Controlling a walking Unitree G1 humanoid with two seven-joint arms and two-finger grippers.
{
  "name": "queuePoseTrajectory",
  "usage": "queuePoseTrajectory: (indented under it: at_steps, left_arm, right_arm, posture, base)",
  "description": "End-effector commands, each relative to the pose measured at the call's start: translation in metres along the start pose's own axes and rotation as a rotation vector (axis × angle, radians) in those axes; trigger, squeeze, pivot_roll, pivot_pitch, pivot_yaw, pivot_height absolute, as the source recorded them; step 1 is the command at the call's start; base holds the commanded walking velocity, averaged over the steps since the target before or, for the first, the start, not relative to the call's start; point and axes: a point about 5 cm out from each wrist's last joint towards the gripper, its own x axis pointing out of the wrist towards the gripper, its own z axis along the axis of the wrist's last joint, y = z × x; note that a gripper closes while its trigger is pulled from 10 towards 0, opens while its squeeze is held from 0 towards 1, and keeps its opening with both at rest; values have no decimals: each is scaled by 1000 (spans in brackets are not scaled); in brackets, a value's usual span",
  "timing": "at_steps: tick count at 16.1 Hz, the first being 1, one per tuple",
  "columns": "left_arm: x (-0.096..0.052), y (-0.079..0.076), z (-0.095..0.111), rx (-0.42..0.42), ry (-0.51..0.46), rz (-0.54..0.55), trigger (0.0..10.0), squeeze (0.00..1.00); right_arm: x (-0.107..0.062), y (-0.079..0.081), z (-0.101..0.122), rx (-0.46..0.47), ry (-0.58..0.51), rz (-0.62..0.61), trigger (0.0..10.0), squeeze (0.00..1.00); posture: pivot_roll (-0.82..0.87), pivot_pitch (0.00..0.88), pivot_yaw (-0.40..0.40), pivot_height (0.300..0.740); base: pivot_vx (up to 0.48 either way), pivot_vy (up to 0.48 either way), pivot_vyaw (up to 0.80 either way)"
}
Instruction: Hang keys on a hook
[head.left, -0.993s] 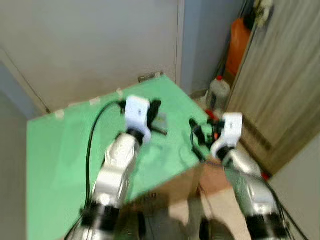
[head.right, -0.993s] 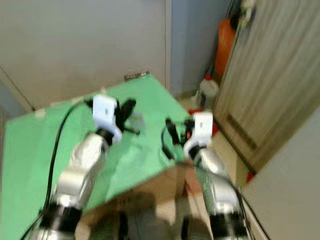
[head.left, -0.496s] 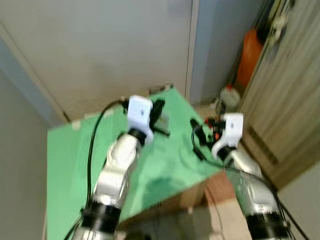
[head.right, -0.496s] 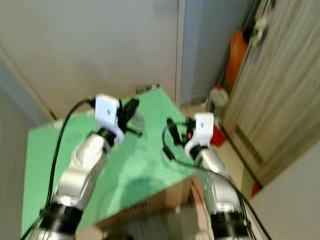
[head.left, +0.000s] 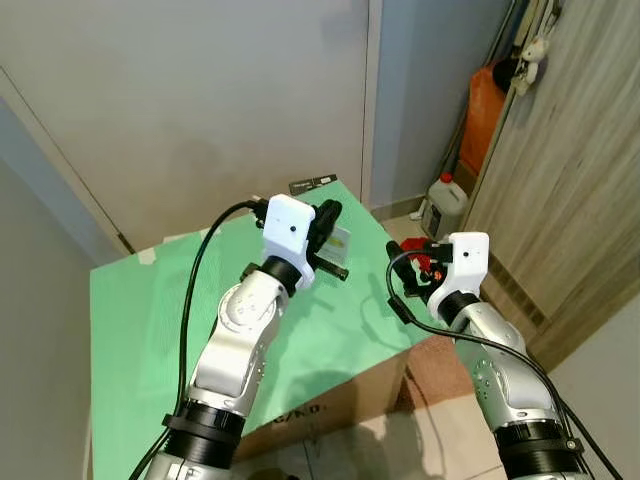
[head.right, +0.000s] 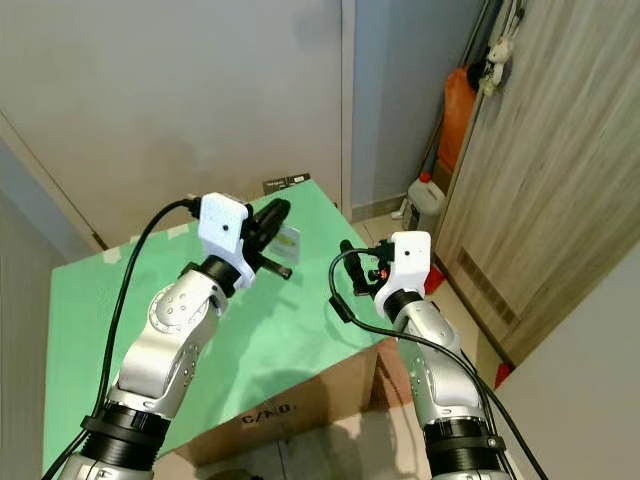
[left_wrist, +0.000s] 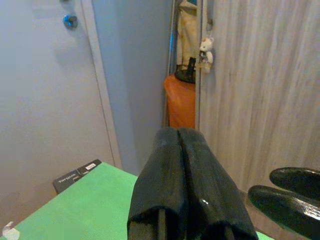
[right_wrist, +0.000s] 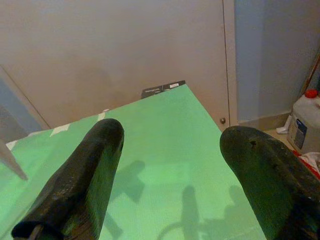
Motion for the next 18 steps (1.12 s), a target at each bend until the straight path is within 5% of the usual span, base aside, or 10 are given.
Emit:
queuePoseTrajectory:
  at_steps: [1,18]
  left_arm:
    - [-1,-1,0,1,-6,-24,0,0]
    - [2,-17,0,-23,-13,-160,0,0]
  right_arm:
    - [2,3,-1,-20,10,14,10000,0]
    - [1,0,-2,-36,7,1,10000,0]
  posture:
    - [-89,0,96,740]
    - [-110,0,104,656]
  base:
    - [0,0,0]
    - [0,55,-354]
